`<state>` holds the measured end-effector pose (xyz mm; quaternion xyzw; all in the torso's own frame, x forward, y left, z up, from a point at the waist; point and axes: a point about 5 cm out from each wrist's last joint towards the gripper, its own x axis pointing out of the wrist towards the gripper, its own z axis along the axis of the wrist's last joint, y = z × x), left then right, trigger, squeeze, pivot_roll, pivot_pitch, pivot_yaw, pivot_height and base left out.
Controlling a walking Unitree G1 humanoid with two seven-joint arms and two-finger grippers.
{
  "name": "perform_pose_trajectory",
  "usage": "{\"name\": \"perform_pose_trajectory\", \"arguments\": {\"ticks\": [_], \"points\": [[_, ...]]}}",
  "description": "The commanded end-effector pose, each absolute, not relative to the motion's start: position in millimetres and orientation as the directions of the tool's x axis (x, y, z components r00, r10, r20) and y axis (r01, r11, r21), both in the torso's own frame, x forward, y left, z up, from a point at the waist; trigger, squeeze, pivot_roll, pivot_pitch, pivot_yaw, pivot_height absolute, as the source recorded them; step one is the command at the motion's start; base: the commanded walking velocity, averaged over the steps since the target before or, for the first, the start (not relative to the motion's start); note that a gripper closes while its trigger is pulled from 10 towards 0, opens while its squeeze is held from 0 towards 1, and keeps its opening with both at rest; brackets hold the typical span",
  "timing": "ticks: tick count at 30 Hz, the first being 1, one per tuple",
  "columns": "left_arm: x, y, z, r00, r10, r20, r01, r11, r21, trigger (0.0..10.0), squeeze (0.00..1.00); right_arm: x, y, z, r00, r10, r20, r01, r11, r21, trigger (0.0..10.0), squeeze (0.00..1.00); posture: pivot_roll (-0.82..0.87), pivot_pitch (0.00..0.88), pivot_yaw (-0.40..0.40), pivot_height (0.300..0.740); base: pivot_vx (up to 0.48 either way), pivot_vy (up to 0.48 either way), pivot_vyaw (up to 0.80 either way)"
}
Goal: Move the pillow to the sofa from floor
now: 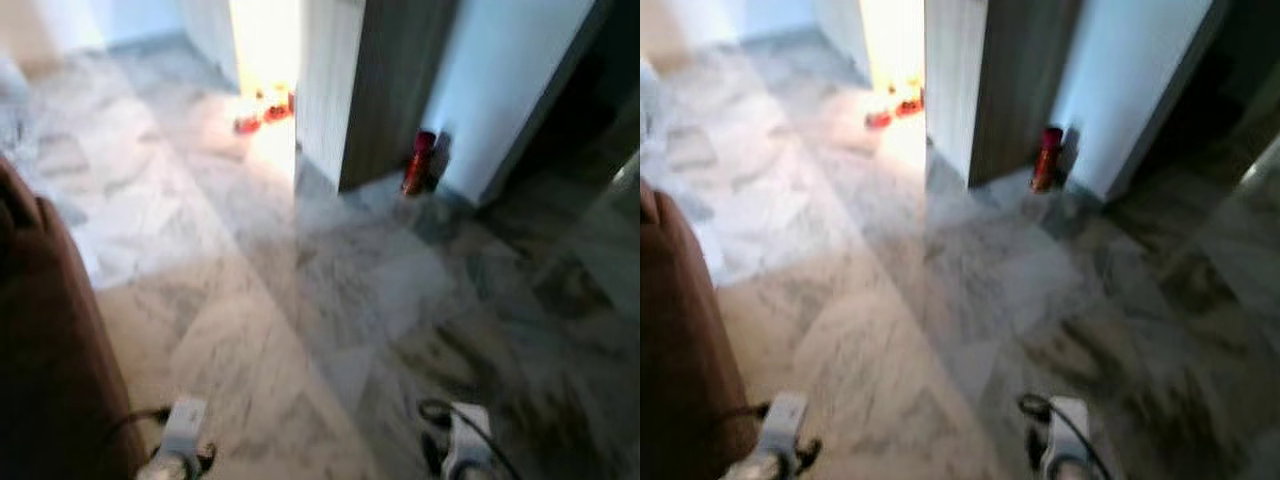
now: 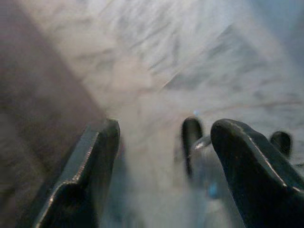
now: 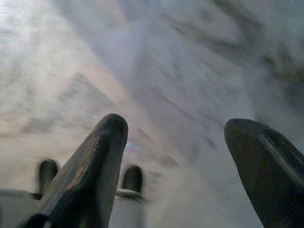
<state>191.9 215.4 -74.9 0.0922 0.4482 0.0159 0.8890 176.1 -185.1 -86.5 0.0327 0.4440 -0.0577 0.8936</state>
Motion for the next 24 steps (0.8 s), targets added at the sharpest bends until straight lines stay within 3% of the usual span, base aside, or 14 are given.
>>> {"name": "perform_pose_trajectory", "arguments": {"ticks": [1,9,15,24], "points": [[190.5,209.8,-77.0,0.587,0.096,-0.804,0.072,0.983,0.171,10.0,0.00,162.7,-189.8,-92.0,0.567,-0.088,-0.819,0.146,0.989,-0.004,10.0,0.00,0.10,0.052,-0.059,0.740,0.259,0.000,0.00],[190.4,209.1,-77.2,0.585,0.092,-0.806,0.082,0.982,0.172,10.0,0.00,162.9,-190.1,-91.8,0.568,-0.086,-0.818,0.130,0.991,-0.014,10.0,0.00,0.09,0.031,-0.055,0.740,0.261,0.000,0.00],[190.1,208.7,-77.4,0.584,0.091,-0.806,0.082,0.982,0.171,10.0,0.00,163.1,-190.4,-91.6,0.570,-0.085,-0.817,0.131,0.991,-0.012,10.0,0.00,0.10,0.022,-0.056,0.740,0.260,0.000,0.76],[190.1,208.8,-77.5,0.584,0.100,-0.806,0.067,0.983,0.170,10.0,0.00,162.8,-190.7,-91.7,0.568,-0.089,-0.818,0.144,0.990,-0.008,10.0,0.00,0.09,0.032,-0.059,0.740,0.261,0.000,0.00]]}}
